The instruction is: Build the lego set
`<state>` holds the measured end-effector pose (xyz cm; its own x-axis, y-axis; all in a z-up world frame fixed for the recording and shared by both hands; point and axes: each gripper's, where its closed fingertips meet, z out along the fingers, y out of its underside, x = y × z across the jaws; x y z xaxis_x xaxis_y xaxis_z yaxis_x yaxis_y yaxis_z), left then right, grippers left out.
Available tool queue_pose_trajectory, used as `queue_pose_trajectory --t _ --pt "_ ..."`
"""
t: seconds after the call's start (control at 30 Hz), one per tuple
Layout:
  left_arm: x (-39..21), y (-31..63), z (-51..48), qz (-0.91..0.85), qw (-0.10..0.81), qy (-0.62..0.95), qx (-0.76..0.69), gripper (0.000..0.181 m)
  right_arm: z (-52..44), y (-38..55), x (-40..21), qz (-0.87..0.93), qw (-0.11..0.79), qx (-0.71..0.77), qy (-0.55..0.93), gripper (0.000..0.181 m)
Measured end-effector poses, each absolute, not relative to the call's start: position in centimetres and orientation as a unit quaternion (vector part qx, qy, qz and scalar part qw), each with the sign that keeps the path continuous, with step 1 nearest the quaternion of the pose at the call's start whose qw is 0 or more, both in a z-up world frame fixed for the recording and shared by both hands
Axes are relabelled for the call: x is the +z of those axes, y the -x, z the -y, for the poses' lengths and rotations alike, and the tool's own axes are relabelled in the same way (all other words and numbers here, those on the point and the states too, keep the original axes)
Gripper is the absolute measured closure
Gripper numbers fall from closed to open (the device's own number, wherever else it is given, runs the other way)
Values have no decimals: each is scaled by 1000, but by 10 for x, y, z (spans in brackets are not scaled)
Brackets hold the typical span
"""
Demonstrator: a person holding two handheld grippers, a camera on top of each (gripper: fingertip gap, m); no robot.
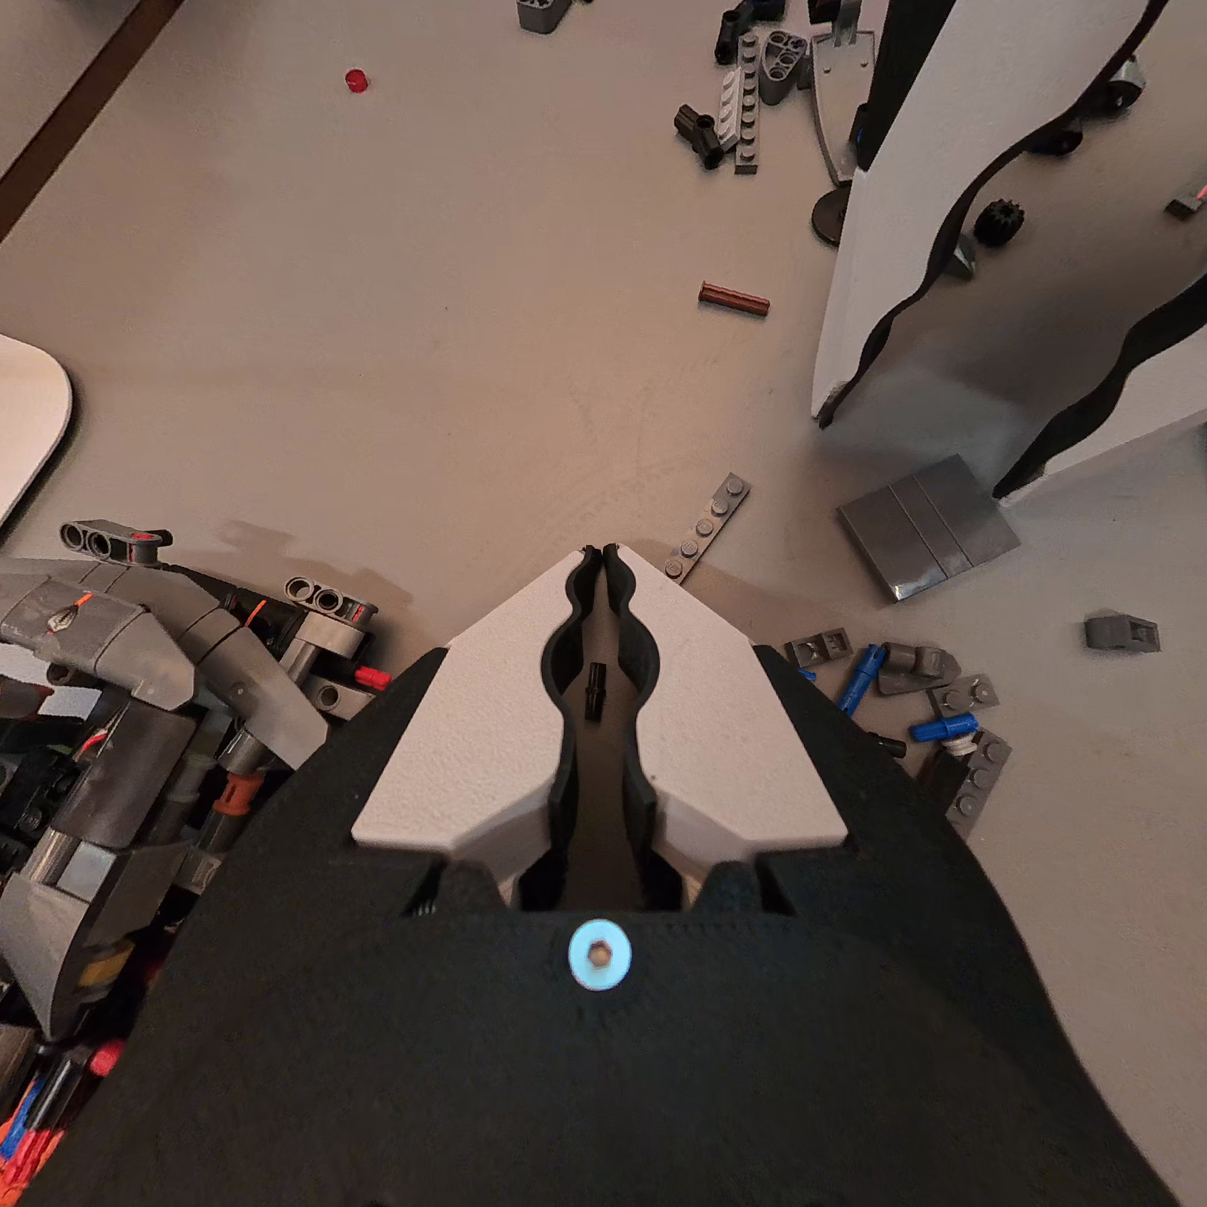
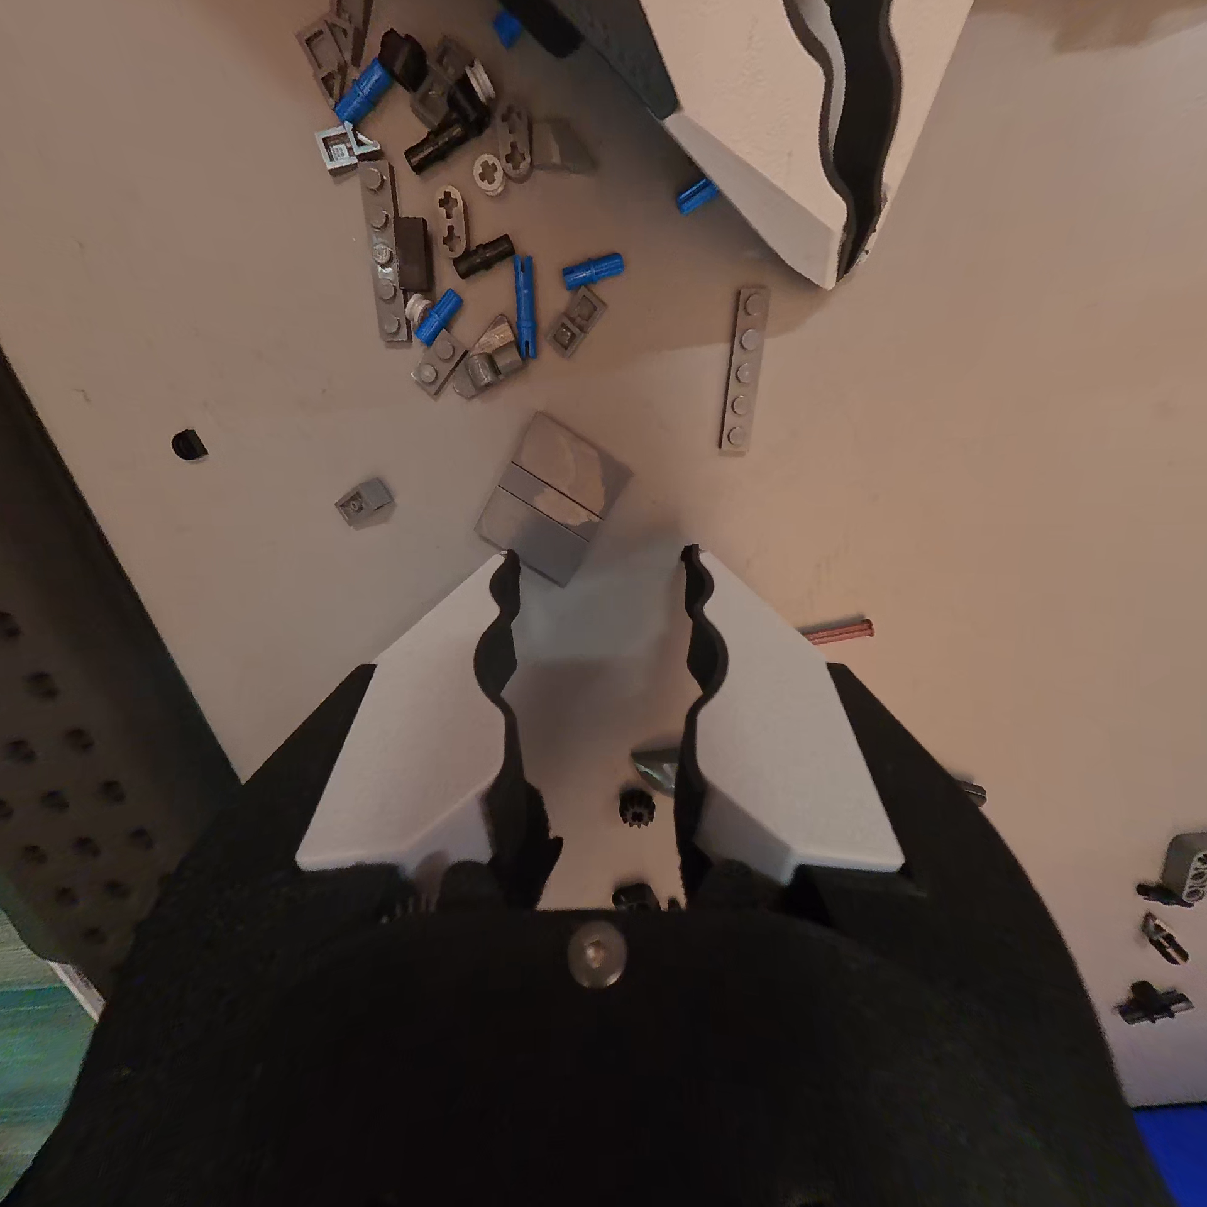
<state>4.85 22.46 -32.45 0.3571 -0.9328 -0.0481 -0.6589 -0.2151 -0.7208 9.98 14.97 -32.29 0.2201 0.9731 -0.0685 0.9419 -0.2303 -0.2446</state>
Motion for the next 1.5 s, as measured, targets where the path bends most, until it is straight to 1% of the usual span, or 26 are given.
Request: queue_pose_trajectory --t 0.67,0.77,0.97,1.03,1.2,1.3,1.37,1.47,1.5 --pt "-325 -48 -225 -529 336 752 -203 181 -151 -101 -321 610 76 116 780 132" --pt "-324 -48 -226 -528 338 752 -203 181 -146 -97 -318 599 71 142 785 131" --pt "-324 -47 -227 -526 338 753 -203 181 -145 -99 -325 600 59 126 788 124" --pt "-324 -47 -227 -527 338 753 -203 181 -145 -98 -325 602 62 126 786 124" --pt "-325 -47 -227 -528 337 753 -202 181 -138 -86 -323 615 68 135 774 127" --pt "-325 -47 -227 -529 337 753 -201 181 -139 -85 -327 622 75 110 772 130" --pt "-325 -47 -227 -529 336 753 -200 181 -142 -85 -328 623 81 96 772 134" --pt "-325 -48 -226 -531 335 752 -201 181 -145 -86 -328 629 90 83 768 148" --pt "-325 -48 -225 -533 334 750 -202 181 -145 -86 -328 628 89 85 768 148"
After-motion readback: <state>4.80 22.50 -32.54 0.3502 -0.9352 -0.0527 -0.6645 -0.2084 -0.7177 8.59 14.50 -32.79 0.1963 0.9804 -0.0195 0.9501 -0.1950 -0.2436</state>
